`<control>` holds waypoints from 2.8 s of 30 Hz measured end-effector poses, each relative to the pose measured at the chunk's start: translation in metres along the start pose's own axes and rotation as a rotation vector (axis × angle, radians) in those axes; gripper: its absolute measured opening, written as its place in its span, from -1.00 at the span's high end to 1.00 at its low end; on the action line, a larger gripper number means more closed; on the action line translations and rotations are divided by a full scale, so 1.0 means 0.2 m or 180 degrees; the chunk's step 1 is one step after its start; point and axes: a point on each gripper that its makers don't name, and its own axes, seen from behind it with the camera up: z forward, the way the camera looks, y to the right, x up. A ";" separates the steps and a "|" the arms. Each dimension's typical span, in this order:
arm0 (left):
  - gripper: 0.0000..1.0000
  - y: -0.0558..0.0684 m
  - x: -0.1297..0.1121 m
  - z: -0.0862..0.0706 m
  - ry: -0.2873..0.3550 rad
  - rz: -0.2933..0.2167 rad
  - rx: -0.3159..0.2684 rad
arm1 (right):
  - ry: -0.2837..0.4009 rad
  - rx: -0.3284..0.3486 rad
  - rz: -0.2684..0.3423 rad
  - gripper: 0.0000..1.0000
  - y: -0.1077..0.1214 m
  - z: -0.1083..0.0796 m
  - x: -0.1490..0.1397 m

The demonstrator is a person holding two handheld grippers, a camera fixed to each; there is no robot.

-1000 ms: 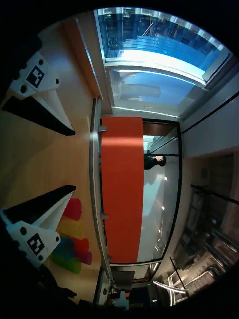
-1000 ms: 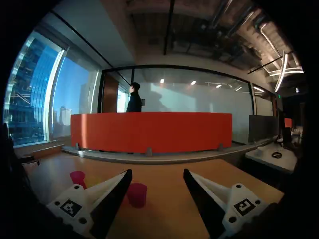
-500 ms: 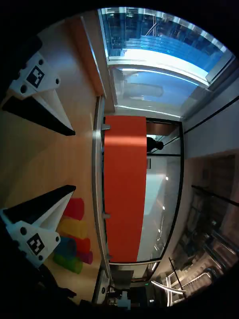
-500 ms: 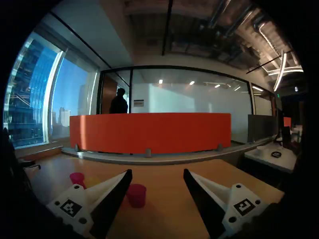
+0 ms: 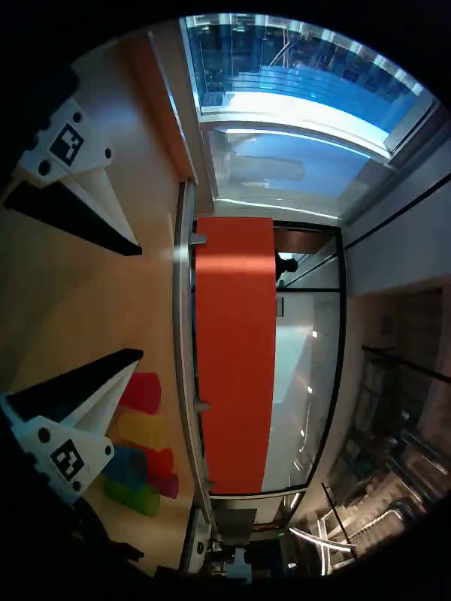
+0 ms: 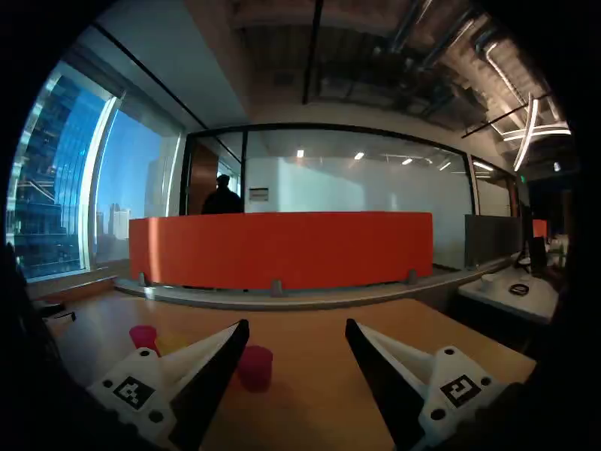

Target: Pour water

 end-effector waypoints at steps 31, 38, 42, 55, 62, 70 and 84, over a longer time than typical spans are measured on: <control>-0.84 0.00 0.00 -0.01 -0.0001 0.0022 -0.0008 | 0.0134 0.0030 -0.0225 -0.98 0.06 -0.01 0.00; -0.84 0.00 0.00 -0.01 -0.0002 0.0023 -0.0007 | 0.0177 0.0062 -0.0079 -0.98 0.11 0.02 -0.04; -0.83 0.00 0.00 -0.01 -0.0001 0.0022 -0.0006 | 0.0192 0.0046 0.0007 -0.98 0.13 0.04 -0.06; -0.83 0.00 0.00 -0.01 -0.0002 0.0022 -0.0008 | 0.0080 0.0015 0.0057 -0.98 0.14 0.12 -0.26; -0.84 0.00 0.00 -0.01 -0.0002 0.0023 -0.0008 | 0.0048 0.0028 0.0026 -0.98 0.13 0.12 -0.33; -0.84 0.00 0.00 -0.01 -0.0002 0.0022 -0.0008 | -0.0004 0.0012 -0.0033 -0.98 0.15 0.13 -0.39; -0.83 0.00 0.00 -0.01 -0.0001 0.0022 -0.0009 | -0.0018 -0.0014 -0.0016 -0.98 0.17 0.14 -0.43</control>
